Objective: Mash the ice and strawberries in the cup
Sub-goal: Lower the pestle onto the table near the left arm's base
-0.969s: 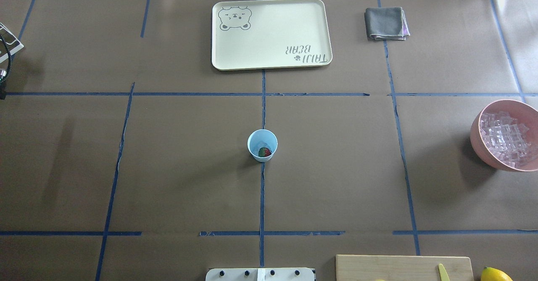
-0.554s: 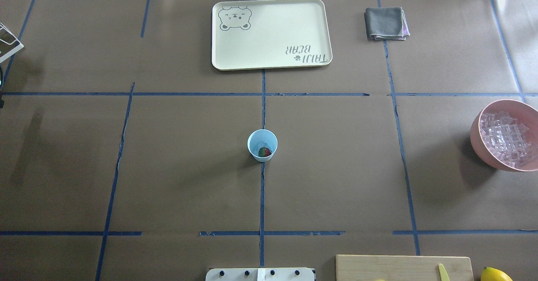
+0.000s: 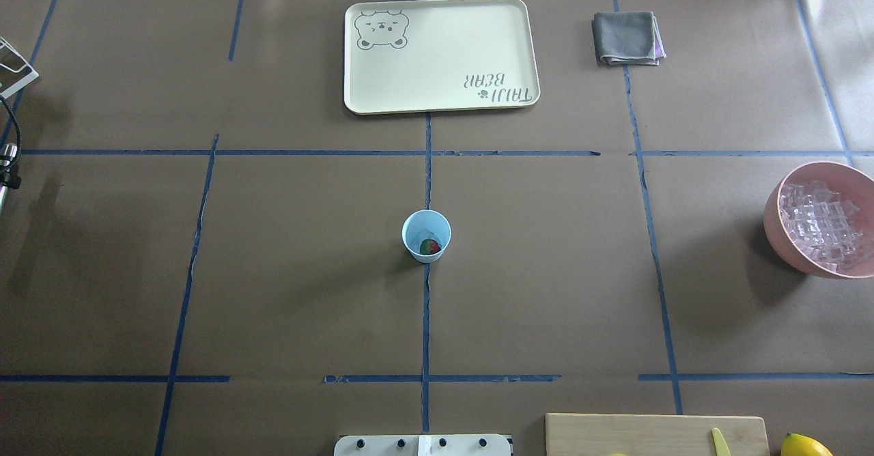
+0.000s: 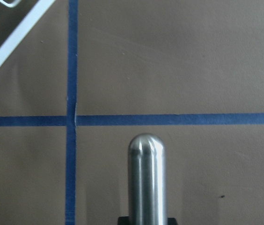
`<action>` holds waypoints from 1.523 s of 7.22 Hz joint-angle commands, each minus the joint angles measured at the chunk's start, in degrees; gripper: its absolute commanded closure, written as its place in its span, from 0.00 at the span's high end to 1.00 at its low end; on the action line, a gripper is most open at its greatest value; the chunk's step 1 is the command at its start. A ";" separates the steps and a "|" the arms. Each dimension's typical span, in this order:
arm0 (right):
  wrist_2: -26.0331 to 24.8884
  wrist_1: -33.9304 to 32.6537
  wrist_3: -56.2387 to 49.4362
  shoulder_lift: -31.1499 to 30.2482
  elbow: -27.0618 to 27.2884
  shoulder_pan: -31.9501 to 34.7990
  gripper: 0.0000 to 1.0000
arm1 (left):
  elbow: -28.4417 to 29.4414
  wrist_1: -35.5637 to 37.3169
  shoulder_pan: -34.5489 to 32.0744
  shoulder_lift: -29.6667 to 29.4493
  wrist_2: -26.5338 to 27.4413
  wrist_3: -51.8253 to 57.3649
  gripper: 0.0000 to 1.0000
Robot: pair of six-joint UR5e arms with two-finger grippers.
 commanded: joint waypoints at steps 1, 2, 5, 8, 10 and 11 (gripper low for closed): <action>0.00 0.00 0.00 -0.11 -0.10 0.00 1.00 | 0.06 -0.19 1.37 1.21 0.01 0.06 0.04; 0.00 0.00 0.00 -0.11 -0.01 0.00 1.00 | -0.03 -0.19 1.37 1.83 0.01 0.15 0.04; 0.00 0.00 0.00 -0.11 -0.01 0.00 1.00 | -0.12 -0.19 1.46 2.27 0.01 0.50 0.99; 0.00 0.00 0.00 0.07 -0.01 0.00 1.00 | -1.43 0.51 1.37 2.19 -3.13 0.68 1.00; 0.00 0.00 0.09 0.15 -0.01 0.00 1.00 | -3.19 1.39 -0.11 2.10 -7.97 6.08 1.00; 0.00 0.00 0.09 0.15 -0.01 0.00 1.00 | -4.24 5.83 -4.47 2.10 -9.64 12.82 1.00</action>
